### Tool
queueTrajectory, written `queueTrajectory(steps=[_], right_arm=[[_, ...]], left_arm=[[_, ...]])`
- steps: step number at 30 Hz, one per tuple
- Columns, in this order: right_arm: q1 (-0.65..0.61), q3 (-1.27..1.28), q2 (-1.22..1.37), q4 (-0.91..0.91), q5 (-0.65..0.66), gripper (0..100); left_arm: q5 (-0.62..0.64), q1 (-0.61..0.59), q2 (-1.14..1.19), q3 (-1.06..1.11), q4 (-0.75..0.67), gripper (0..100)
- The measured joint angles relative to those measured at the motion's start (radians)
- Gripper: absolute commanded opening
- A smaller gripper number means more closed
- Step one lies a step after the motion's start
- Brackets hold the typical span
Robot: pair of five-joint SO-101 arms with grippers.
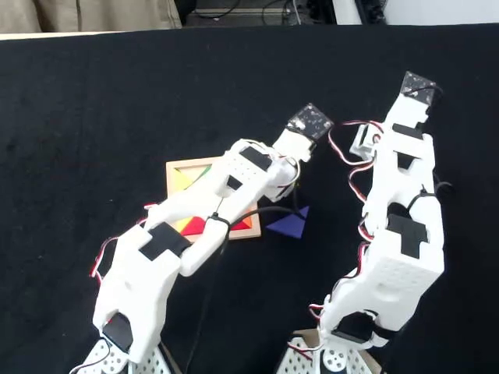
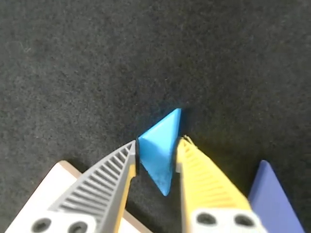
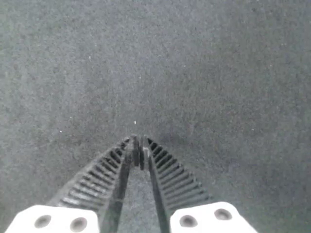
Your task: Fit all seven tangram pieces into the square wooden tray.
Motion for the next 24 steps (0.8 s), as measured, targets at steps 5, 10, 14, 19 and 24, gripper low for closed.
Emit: queueTrajectory(steps=[5,10,14,19,24], right_arm=[[0.000,0.000,0.000,0.000,0.000,1.1],[0.000,0.000,0.000,0.000,0.000,1.1],[0.000,0.000,0.000,0.000,0.000,1.1],[0.000,0.000,0.000,0.000,0.000,1.1],[0.000,0.000,0.000,0.000,0.000,1.1]], left_arm=[[0.000,0.005,-0.002,0.000,0.000,7],[0.000,-0.005,-0.002,-0.002,0.000,7],[-0.003,-0.017,-0.002,-0.002,0.000,7],[-0.003,-0.028,-0.002,-0.002,0.000,8],[0.041,-0.028,-0.002,-0.018,0.000,20]])
